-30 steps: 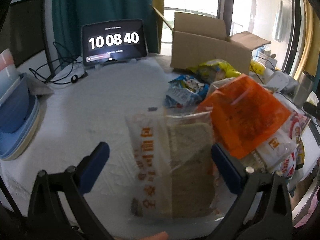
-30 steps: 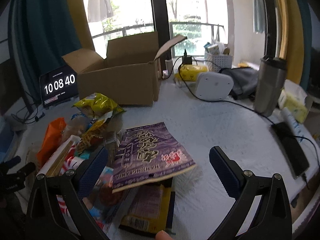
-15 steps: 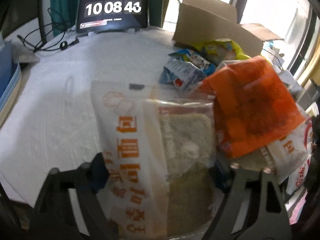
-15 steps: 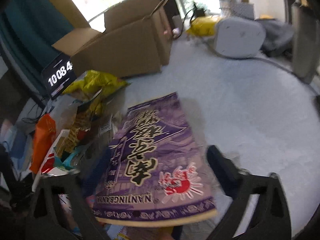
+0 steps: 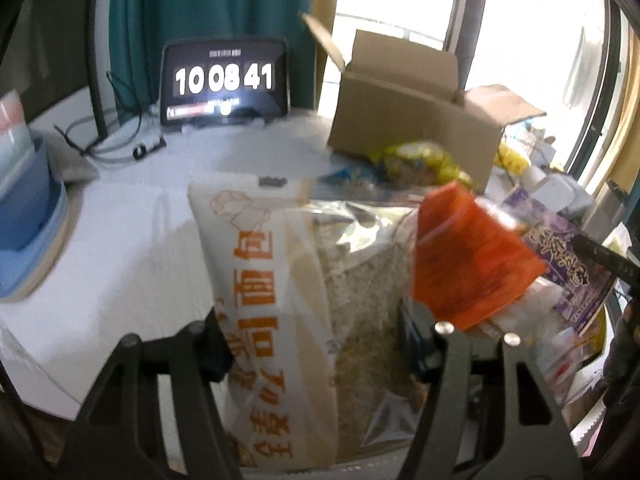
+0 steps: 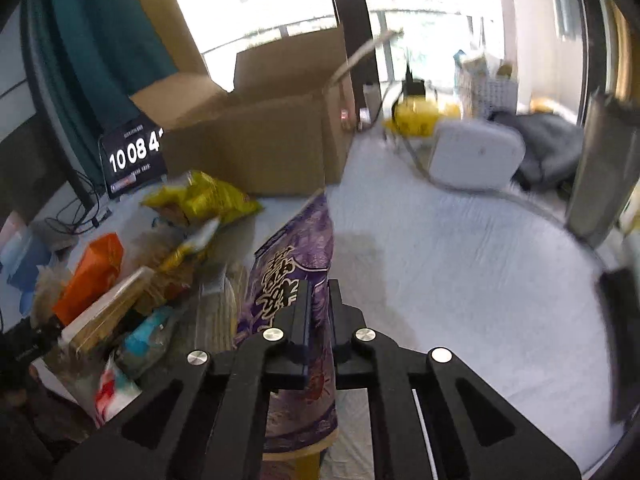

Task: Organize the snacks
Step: 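Carry the bread bag and purple packet into the cardboard box and release both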

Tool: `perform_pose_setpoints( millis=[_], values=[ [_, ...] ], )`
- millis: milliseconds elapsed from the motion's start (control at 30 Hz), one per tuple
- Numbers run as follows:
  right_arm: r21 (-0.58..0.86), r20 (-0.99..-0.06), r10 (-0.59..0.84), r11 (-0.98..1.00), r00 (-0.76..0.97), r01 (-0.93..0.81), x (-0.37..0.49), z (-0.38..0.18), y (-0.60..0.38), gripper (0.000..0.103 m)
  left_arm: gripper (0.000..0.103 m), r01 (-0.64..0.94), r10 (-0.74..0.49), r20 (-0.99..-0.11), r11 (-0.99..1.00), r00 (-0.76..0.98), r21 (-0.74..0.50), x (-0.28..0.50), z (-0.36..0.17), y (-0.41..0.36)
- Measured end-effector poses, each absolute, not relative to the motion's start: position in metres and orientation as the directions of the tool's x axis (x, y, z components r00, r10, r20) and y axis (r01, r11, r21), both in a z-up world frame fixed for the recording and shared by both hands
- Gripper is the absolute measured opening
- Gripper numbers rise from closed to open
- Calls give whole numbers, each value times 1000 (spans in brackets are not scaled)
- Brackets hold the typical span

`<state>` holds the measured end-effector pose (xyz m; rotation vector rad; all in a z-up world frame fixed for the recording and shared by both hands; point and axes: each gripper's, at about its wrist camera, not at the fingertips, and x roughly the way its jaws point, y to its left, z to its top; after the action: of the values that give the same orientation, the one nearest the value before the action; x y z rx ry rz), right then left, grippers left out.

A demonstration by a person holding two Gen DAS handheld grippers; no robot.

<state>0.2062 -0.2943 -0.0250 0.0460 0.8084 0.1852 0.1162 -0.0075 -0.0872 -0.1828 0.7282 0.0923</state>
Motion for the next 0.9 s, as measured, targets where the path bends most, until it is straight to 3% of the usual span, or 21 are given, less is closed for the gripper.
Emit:
perform_pose_setpoints(
  millis=[300, 667, 900],
  values=[
    [78, -644, 150, 988, 750, -131, 213, 8, -308, 5, 65, -115, 13, -606, 985, 795, -129, 138, -53, -9],
    [62, -735, 90, 996, 673, -65, 267, -23, -314, 13, 65, -96, -14, -578, 983, 816, -159, 184, -39, 5],
    [36, -729, 96, 994, 677, -102, 279, -15, -309, 3, 65, -82, -39, -548, 978, 836, -194, 206, -31, 19]
  ],
)
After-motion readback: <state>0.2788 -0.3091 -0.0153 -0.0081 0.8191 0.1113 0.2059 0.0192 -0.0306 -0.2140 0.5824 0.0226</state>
